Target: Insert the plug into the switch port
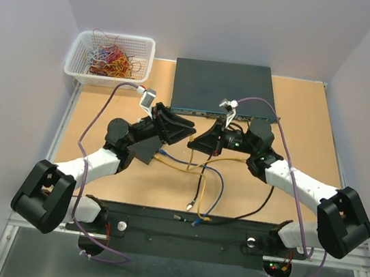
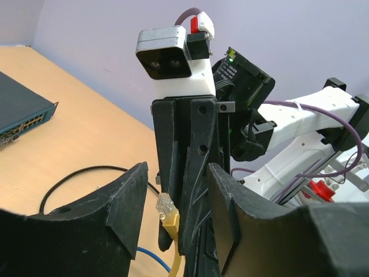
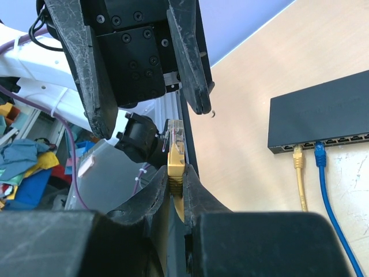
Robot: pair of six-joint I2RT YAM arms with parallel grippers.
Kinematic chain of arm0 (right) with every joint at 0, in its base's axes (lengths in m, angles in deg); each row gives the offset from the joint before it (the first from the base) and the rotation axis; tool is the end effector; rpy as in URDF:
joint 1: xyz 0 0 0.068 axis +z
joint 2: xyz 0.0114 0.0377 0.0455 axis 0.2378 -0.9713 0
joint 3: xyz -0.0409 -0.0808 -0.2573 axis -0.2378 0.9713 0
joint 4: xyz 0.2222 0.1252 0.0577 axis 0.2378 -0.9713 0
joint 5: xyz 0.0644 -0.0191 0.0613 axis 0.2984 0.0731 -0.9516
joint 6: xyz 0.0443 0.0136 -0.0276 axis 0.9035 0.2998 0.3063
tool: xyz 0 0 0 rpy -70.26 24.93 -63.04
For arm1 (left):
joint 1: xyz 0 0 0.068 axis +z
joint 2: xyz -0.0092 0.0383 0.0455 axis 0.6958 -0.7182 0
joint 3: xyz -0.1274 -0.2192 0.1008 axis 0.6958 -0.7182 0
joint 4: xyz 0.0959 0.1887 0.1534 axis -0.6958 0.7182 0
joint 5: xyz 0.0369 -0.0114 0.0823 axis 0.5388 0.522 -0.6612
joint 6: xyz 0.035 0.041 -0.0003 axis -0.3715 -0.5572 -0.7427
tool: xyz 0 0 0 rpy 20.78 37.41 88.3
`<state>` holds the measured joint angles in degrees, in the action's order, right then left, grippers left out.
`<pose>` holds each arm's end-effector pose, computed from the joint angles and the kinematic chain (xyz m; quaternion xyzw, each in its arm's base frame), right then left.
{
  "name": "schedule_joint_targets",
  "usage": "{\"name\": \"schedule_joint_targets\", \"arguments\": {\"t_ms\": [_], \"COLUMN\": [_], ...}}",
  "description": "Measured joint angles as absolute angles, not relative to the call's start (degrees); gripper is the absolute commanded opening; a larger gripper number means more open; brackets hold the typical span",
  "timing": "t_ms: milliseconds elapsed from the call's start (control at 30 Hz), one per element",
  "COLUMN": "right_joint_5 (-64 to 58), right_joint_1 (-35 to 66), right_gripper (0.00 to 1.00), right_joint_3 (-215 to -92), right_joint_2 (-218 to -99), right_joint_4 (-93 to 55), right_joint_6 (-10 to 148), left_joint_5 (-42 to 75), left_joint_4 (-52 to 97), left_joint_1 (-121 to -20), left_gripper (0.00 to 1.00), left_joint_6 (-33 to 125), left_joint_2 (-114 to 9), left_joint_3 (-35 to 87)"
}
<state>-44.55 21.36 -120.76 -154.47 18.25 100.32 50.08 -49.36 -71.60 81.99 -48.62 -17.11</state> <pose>0.2267 0.1923 0.2869 -0.2830 0.6372 0.6216 0.3571 0.2033 -0.1326 0.2975 0.2283 0.4995 -0.6371 0.5408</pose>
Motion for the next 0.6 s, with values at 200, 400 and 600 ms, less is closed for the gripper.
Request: {"name": "schedule_joint_targets", "arguments": {"t_ms": [200,400,600], "right_joint_5": [-44.5,-44.5,-44.4], "right_joint_1": [21.7,21.9,22.0], "right_gripper": [0.01,0.00,0.01], "right_joint_3": [-120.8,-120.8,-120.8], "right_joint_2": [-155.1,-155.5,-155.8], "right_joint_4": [19.0,19.3,19.6], "right_joint_6": [100.7,100.8,100.9], "left_joint_5": [49.7,49.7,49.7], "left_joint_4": [-49.3,-49.2,-49.2], "left_joint_1": [-71.6,-71.6,-71.6], "left_gripper": [0.56,0.56,0.56], "left_joint_6": [79.7,78.1,76.2], "left_joint_2": [-47.7,-47.5,-47.2], "left_joint_3": [-17.1,-17.1,-17.2]}}
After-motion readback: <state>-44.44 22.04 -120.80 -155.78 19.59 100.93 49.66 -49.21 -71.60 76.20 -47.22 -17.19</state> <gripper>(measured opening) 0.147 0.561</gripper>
